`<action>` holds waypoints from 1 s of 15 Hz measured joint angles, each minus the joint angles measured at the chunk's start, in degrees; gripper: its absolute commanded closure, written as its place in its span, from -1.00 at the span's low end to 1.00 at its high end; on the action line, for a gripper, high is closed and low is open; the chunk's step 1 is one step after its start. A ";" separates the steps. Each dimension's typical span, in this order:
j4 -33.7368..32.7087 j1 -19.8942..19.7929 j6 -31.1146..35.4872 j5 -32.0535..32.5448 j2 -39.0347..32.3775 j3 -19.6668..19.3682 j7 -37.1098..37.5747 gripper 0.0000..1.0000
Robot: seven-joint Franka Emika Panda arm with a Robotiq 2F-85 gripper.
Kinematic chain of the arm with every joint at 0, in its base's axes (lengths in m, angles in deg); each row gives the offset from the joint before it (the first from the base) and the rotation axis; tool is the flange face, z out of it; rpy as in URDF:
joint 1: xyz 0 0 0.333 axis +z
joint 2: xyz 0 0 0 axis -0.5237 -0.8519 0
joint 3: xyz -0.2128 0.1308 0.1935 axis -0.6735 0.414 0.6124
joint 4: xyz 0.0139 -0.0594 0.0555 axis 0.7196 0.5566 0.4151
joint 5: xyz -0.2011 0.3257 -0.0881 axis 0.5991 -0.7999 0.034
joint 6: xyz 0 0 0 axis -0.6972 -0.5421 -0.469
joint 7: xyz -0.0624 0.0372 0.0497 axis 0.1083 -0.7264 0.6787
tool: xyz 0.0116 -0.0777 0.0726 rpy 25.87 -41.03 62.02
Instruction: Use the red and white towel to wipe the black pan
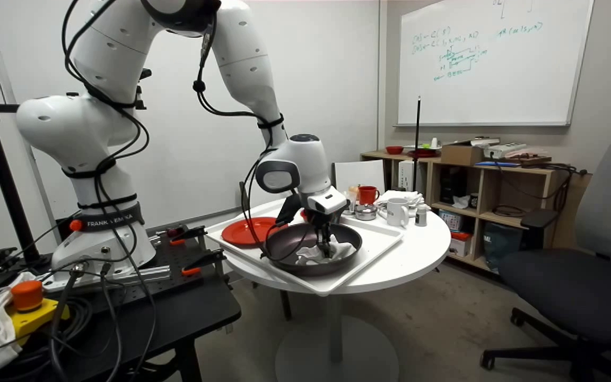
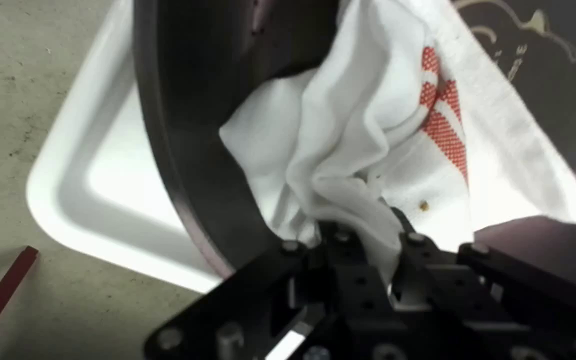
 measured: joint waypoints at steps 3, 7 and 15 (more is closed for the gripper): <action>-3.04 -2.02 5.81 -0.32 -3.37 0.78 0.00 0.93; -4.54 -4.35 10.29 0.82 -5.91 3.01 0.01 0.93; -1.30 -2.23 18.30 9.67 -8.22 3.47 0.02 0.93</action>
